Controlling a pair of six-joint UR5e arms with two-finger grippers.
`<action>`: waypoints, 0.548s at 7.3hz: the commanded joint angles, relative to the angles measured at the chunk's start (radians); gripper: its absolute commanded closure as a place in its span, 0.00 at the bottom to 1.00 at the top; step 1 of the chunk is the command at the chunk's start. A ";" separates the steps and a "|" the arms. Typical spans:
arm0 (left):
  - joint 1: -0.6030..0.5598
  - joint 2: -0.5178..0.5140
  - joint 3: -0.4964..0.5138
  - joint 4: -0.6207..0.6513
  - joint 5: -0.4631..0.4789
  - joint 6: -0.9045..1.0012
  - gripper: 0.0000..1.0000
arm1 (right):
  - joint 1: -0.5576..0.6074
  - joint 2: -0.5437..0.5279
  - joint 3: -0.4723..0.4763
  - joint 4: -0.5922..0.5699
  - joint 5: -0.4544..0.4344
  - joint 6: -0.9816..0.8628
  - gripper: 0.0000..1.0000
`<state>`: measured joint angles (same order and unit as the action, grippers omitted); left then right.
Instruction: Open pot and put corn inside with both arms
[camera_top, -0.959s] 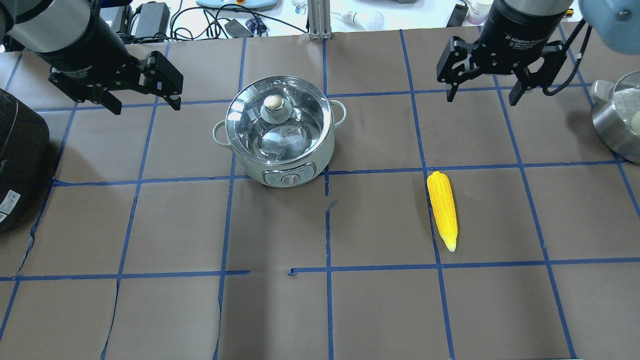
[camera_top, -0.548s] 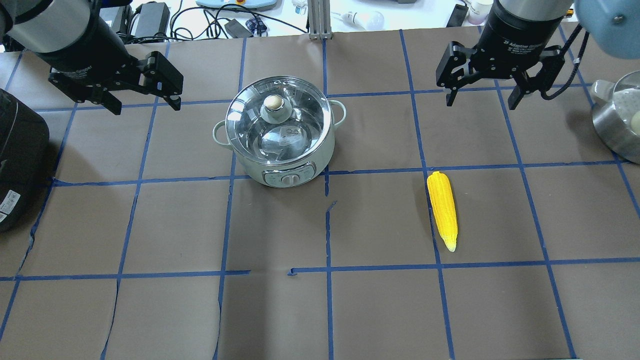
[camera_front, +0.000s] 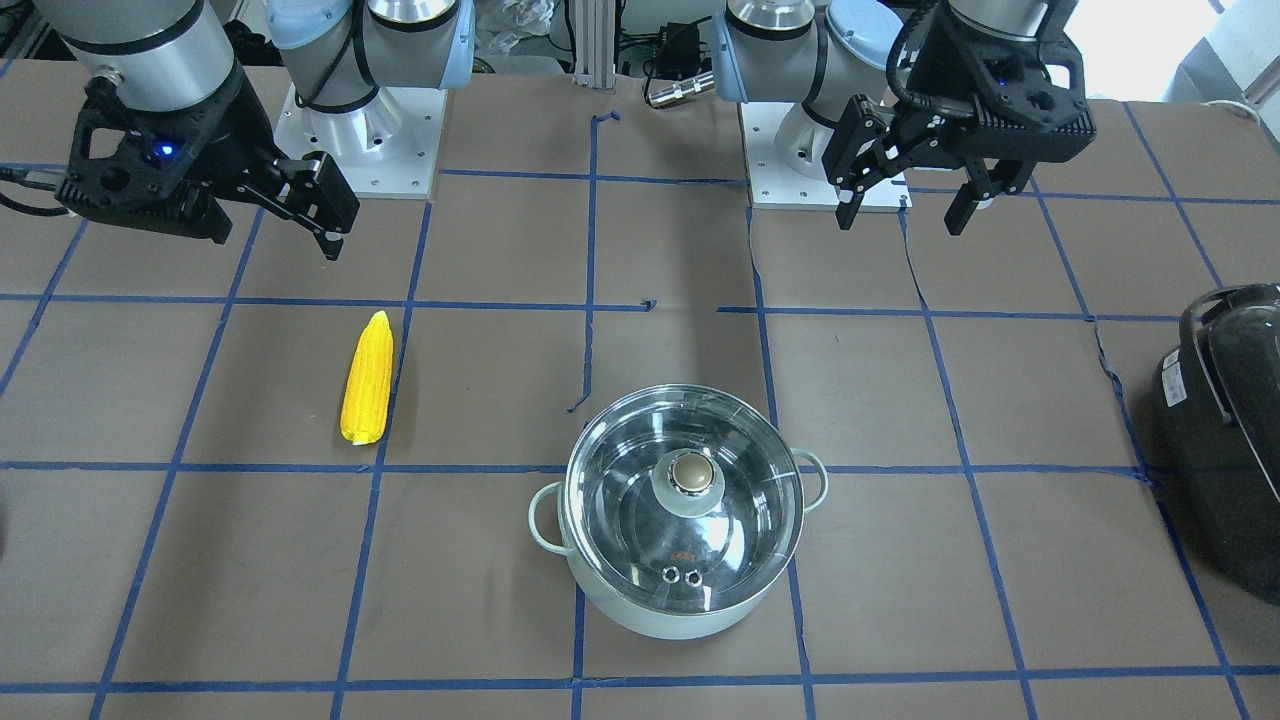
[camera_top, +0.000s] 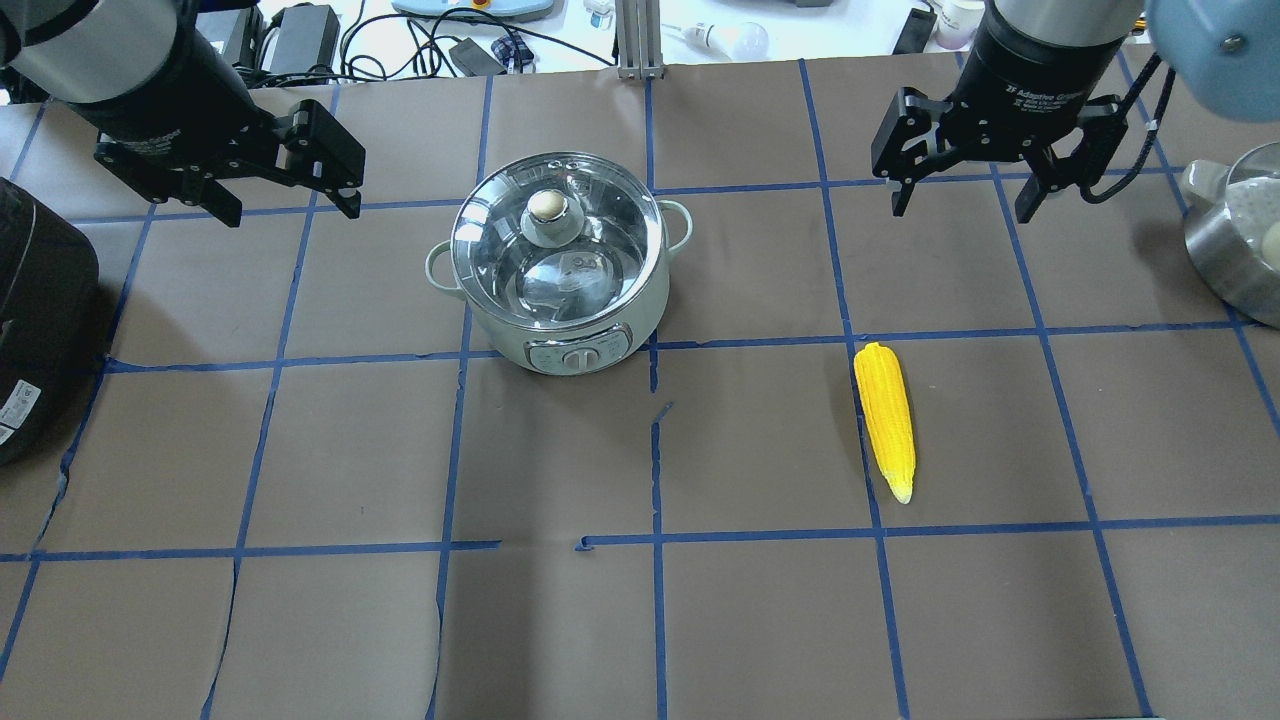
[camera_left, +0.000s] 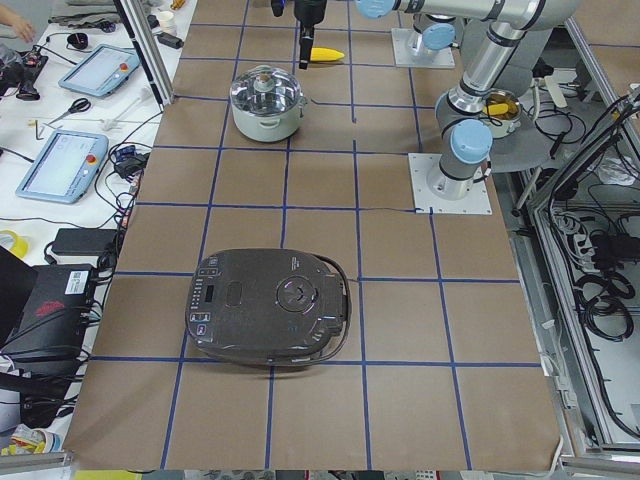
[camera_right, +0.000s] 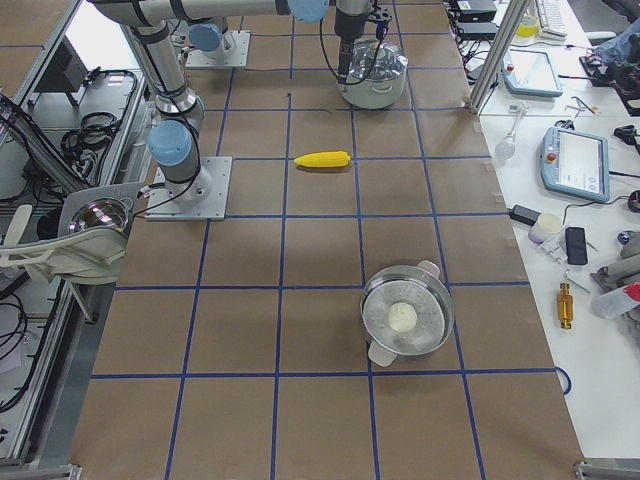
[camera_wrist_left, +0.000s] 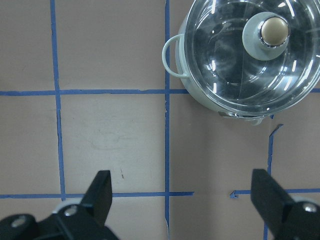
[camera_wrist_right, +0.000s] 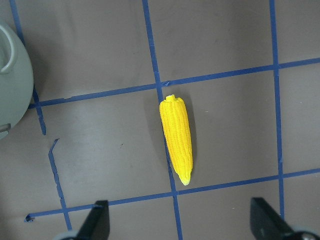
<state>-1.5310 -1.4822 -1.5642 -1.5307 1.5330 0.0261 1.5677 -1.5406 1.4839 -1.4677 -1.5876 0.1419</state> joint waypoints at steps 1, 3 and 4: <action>0.000 -0.016 0.016 0.033 -0.001 -0.015 0.00 | 0.000 0.007 0.001 0.000 0.009 0.005 0.00; 0.000 -0.020 0.021 0.037 -0.002 -0.021 0.00 | -0.014 0.008 0.003 0.000 0.008 0.002 0.00; 0.000 -0.023 0.020 0.037 -0.002 -0.040 0.00 | -0.009 0.010 0.006 -0.003 0.008 -0.001 0.00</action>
<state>-1.5309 -1.5014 -1.5453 -1.4958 1.5314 0.0021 1.5580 -1.5327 1.4869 -1.4678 -1.5808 0.1457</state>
